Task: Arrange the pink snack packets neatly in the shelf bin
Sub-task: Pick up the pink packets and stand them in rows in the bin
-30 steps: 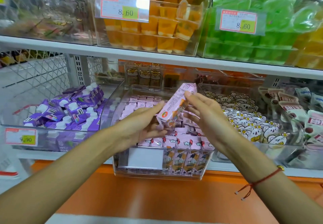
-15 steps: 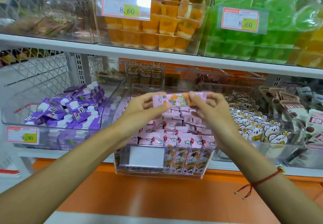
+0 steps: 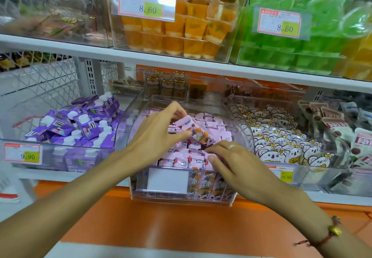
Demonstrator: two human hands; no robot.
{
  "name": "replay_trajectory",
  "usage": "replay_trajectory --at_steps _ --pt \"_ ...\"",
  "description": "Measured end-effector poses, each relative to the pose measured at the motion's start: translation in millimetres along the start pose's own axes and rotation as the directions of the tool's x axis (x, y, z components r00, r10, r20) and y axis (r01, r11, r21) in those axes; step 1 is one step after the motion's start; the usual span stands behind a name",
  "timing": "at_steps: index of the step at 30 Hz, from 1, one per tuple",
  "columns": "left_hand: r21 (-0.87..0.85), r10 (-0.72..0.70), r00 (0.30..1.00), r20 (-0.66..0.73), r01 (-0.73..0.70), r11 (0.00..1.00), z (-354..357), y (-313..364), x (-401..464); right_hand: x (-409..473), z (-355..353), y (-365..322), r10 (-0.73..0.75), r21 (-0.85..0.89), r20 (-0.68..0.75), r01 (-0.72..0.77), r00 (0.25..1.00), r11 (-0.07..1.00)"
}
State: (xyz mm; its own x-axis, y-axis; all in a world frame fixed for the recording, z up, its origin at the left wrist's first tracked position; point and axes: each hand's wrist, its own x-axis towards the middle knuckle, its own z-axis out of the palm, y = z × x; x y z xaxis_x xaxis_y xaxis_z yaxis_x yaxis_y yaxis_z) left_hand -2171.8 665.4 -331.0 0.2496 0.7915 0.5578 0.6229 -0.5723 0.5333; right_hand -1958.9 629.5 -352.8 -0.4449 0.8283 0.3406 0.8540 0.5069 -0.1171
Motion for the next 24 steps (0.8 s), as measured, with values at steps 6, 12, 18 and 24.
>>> replay_trajectory --at_steps 6,12,18,24 --pt "0.175 0.122 0.952 0.281 -0.176 0.969 -27.1 22.0 29.2 -2.1 -1.5 0.5 -0.003 0.018 0.033 0.002 0.999 1.000" --pt "0.279 0.077 0.878 0.472 -0.232 0.932 -6.4 27.9 63.0 -2.0 -2.1 1.9 -0.010 0.023 0.030 0.009 0.999 1.000" --pt "0.329 0.075 0.864 0.498 -0.268 0.906 32.4 7.7 54.7 1.0 -8.8 5.1 0.017 0.110 -0.018 -0.014 1.000 0.994" --pt "0.248 0.037 0.836 0.548 -0.204 0.947 34.3 -3.8 35.3 17.6 -26.8 26.7 0.159 0.050 -0.235 -0.152 0.959 0.987"
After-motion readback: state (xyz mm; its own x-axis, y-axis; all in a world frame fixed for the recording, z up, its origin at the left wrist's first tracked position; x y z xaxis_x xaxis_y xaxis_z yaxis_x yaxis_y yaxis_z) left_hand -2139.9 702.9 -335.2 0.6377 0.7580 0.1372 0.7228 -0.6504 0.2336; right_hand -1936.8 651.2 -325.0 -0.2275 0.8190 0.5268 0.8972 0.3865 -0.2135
